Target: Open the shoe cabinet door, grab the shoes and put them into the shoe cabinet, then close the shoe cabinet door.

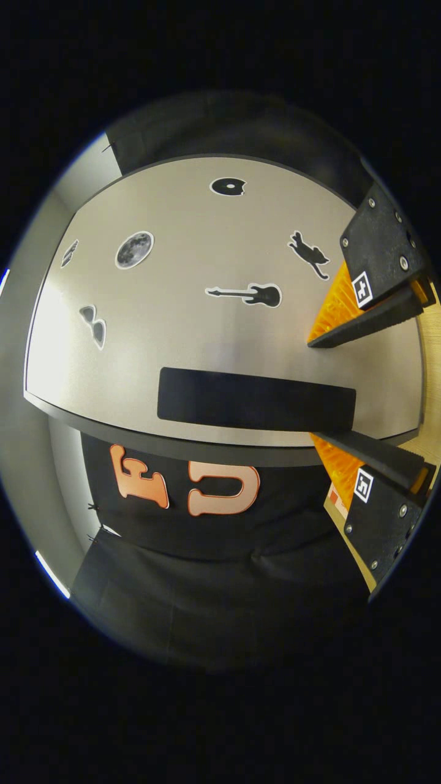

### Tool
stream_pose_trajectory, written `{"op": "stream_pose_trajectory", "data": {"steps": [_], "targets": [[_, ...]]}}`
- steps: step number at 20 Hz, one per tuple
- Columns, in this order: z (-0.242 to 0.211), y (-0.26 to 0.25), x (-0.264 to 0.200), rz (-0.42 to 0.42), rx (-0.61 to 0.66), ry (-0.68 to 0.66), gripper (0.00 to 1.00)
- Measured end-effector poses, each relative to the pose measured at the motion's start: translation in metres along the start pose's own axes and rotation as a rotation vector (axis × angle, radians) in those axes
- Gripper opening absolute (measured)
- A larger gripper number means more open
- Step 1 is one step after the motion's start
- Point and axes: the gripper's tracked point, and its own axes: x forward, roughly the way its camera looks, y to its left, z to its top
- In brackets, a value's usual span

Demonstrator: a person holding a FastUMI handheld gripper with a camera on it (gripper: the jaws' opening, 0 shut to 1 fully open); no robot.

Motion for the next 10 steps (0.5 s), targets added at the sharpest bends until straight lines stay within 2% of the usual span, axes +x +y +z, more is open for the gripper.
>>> {"op": "stream_pose_trajectory", "data": {"steps": [6, 10], "targets": [[-0.002, 0.001, -0.004, 0.007, 0.049, 0.031, 0.81], [0.010, -0.005, -0.033, 0.001, 0.063, 0.007, 0.83]]}}
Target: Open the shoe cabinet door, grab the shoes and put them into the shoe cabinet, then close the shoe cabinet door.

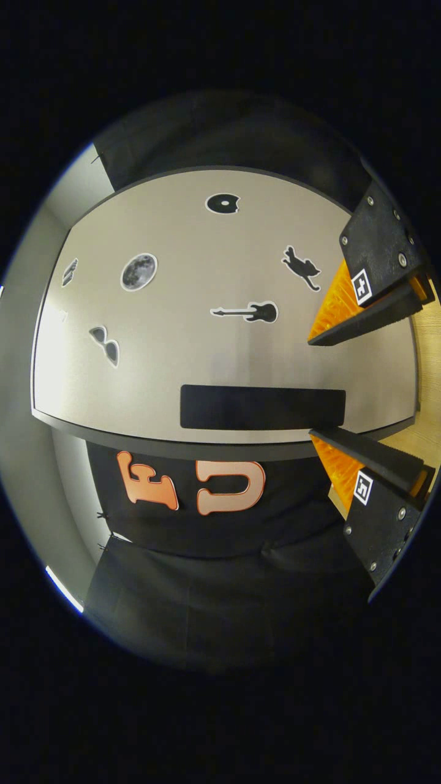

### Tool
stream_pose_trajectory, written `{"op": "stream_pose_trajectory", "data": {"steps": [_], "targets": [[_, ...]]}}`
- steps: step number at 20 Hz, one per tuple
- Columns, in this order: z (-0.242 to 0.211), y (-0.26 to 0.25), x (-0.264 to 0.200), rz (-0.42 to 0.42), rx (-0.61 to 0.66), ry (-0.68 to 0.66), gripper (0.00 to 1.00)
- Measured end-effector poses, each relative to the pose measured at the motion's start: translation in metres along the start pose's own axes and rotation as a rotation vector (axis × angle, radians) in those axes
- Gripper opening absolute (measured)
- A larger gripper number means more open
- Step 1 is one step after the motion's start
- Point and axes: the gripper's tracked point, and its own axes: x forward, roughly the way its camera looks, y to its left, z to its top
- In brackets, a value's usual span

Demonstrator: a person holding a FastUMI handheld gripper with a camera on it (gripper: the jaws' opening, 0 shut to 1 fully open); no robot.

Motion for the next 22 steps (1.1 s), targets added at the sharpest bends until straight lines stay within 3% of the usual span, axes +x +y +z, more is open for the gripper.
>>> {"op": "stream_pose_trajectory", "data": {"steps": [17, 22], "targets": [[0.001, -0.106, -0.201, -0.180, 0.003, 0.048, 0.86], [0.013, -0.117, -0.236, -0.185, 0.039, 0.013, 0.87]]}}
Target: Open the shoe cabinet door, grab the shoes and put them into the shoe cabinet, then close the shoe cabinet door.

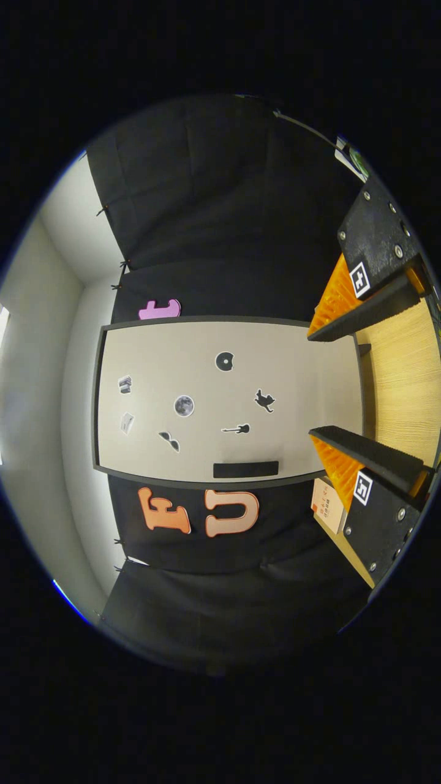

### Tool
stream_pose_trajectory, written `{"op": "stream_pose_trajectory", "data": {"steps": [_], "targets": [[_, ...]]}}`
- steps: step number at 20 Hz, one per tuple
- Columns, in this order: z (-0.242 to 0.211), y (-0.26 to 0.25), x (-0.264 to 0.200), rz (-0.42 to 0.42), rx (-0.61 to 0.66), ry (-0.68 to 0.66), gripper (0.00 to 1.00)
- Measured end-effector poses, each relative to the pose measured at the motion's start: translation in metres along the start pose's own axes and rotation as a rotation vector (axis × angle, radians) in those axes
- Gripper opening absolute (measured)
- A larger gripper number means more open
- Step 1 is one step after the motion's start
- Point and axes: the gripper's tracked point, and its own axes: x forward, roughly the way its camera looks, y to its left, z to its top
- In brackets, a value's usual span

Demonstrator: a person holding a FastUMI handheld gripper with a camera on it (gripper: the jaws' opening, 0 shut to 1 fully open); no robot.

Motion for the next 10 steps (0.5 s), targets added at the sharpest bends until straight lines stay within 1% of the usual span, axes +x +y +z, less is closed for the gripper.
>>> {"op": "stream_pose_trajectory", "data": {"steps": [2, 4, 8, 10], "targets": [[0.0025, -0.0038, -0.0055, 0.001, 0.016, -0.001, 0.88], [0.0074, -0.0021, -0.0087, 0.023, 0.031, -0.010, 0.89], [0.0102, -0.0043, -0.0103, 0.020, 0.003, -0.020, 0.91], [0.0095, -0.0011, -0.0110, 0.032, 0.009, -0.014, 0.91]]}}
